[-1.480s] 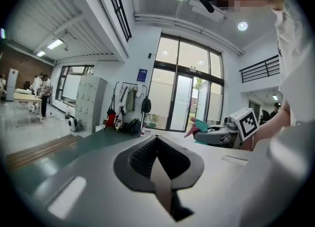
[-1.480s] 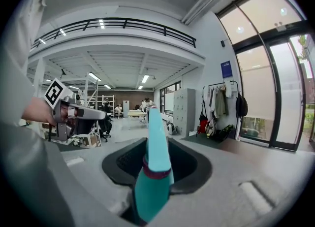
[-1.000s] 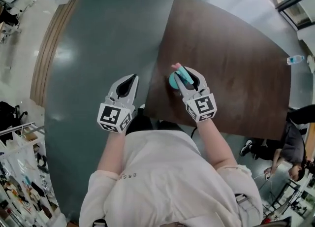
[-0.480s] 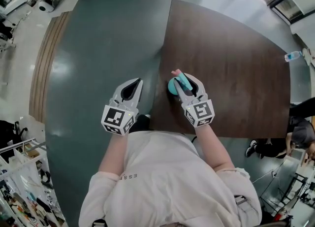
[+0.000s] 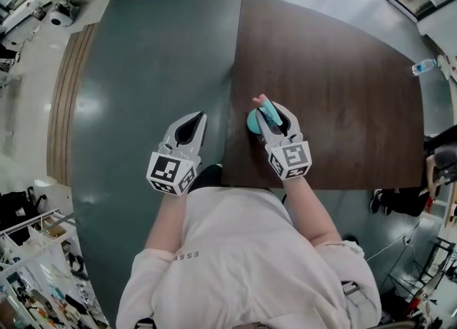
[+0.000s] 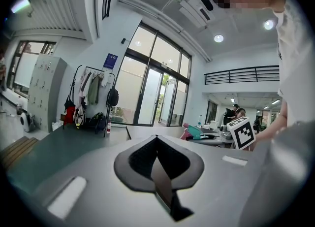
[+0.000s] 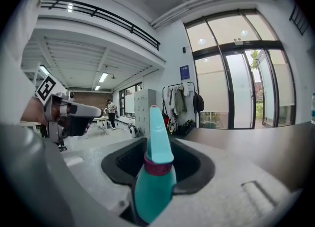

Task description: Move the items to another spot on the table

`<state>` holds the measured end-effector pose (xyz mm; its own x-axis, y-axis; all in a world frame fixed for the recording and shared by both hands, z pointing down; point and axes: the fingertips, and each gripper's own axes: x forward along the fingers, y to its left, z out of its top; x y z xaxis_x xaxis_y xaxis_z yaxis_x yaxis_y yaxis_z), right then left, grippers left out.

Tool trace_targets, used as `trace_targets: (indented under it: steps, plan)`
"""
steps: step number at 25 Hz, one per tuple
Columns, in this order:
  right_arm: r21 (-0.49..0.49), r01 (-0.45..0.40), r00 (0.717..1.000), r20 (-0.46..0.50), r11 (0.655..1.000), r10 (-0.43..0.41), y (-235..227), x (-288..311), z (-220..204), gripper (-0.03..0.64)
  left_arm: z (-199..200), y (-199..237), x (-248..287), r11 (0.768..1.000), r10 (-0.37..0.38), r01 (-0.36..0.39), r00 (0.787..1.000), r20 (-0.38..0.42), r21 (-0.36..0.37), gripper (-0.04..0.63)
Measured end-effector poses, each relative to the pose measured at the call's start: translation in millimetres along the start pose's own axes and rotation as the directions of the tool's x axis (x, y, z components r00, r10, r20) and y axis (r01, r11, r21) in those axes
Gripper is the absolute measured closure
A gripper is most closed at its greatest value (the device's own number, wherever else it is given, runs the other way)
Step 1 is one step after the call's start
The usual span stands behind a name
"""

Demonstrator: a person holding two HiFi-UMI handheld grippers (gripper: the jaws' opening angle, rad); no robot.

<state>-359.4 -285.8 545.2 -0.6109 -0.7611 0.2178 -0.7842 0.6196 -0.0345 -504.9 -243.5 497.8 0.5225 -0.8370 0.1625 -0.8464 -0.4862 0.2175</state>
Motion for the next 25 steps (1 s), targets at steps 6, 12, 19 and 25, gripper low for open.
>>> trace_targets:
  steps: [6,12,19,25]
  plan:
    - [0.052,0.093,0.995,-0.027,0.994,-0.091,1,-14,12,0.354,22,-2,-17,1.0,-0.031,0.031,1.0,-0.001,0.003,0.586]
    - [0.088,0.13,0.989,0.056,0.988,-0.135,-9,-49,48,0.362,31,-10,-17,0.999,-0.046,0.046,0.999,-0.01,-0.024,0.586]
    - [0.085,0.216,0.971,0.087,0.973,-0.223,-46,-94,59,0.625,26,-41,-7,0.998,-0.055,0.054,0.998,-0.022,-0.018,0.586]
    - [0.08,0.172,0.981,0.076,0.982,-0.178,-89,-139,42,0.626,10,-102,6,1.0,0.0,0.0,1.0,-0.012,-0.011,0.586]
